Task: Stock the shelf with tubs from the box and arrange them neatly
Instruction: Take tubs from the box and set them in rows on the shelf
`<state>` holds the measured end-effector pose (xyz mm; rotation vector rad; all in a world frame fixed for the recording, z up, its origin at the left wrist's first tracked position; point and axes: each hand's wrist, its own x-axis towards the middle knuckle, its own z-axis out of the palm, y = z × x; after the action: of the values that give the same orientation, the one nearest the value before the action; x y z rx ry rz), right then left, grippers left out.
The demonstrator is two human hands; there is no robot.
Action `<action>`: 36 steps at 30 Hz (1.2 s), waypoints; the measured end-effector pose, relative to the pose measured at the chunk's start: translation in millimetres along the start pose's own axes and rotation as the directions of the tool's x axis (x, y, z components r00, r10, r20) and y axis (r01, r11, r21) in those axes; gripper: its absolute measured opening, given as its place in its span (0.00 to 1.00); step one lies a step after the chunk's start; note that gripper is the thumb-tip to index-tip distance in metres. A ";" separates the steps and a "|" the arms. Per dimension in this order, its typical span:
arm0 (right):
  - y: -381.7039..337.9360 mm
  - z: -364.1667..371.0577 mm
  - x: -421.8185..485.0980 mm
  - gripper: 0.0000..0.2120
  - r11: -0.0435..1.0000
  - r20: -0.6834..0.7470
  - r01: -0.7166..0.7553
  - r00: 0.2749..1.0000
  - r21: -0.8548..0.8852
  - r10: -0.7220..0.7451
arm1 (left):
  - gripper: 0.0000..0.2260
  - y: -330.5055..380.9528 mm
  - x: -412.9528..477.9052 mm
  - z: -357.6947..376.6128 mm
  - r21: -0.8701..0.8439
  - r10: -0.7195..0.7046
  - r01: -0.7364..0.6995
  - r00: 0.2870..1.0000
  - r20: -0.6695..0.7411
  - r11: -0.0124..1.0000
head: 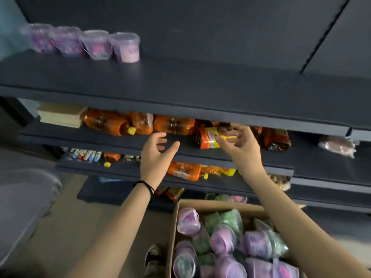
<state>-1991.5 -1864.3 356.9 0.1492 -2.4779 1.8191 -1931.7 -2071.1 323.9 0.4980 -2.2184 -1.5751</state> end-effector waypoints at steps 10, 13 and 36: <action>199.8 -18.4 -86.5 0.21 0.883 -0.018 -0.421 0.904 -0.205 0.427 | 0.24 -153.5 -88.5 101.5 0.328 -0.338 0.250 0.909 0.245 0.911; 267.4 -7.7 -113.6 0.22 0.805 -0.031 -0.544 0.832 -0.238 0.554 | 0.31 -213.2 -110.7 120.3 0.390 -0.441 0.315 0.848 0.294 0.865; 478.5 16.7 -141.7 0.50 0.709 0.001 -0.555 0.787 -0.435 0.617 | 0.48 -367.3 -70.0 207.2 0.714 -0.391 -0.098 0.781 0.487 0.693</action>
<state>-1906.0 -1732.3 -117.0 -0.6365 -3.2148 1.3873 -1947.3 -1982.4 -94.0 0.4073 -3.4106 -0.9217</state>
